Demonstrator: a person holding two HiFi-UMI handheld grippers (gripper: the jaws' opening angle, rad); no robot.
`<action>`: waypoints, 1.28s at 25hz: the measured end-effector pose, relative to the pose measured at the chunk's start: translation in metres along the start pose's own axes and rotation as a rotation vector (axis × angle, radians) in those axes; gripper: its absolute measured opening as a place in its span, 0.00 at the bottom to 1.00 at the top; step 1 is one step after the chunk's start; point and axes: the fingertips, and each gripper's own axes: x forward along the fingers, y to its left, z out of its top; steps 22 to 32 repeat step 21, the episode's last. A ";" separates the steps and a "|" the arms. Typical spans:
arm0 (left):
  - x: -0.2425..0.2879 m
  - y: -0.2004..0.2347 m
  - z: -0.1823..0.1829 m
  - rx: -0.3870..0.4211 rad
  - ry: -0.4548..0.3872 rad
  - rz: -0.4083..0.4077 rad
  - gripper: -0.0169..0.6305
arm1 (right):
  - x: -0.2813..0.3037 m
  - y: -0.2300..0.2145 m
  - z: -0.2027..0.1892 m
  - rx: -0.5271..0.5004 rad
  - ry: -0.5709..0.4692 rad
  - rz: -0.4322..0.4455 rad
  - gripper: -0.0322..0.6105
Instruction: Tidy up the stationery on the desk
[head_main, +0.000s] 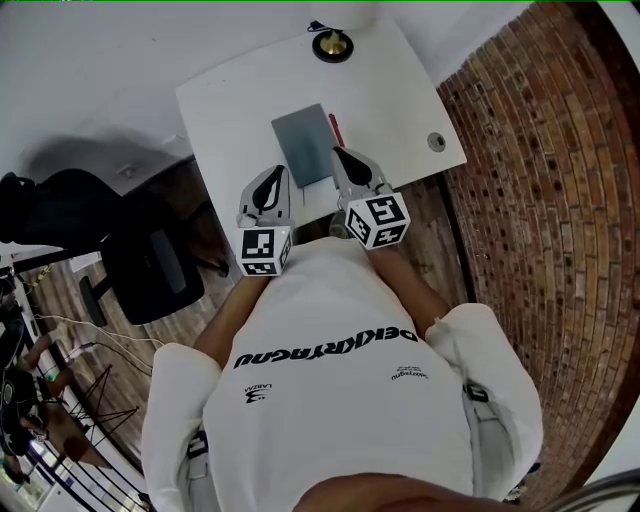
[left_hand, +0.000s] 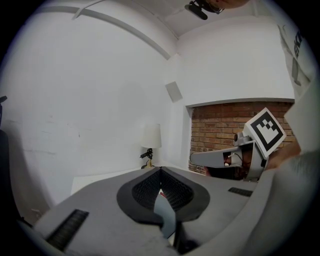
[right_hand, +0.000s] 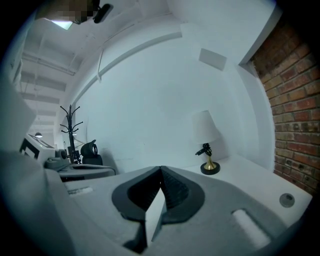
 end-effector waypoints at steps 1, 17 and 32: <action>0.000 0.000 0.000 0.000 0.000 -0.001 0.02 | -0.001 0.000 0.000 -0.002 0.000 0.000 0.04; 0.000 0.004 -0.010 -0.014 0.022 -0.007 0.02 | -0.001 0.001 -0.011 -0.015 0.032 -0.022 0.04; 0.000 0.007 -0.012 -0.016 0.027 -0.001 0.02 | 0.000 0.001 -0.011 -0.018 0.031 -0.029 0.04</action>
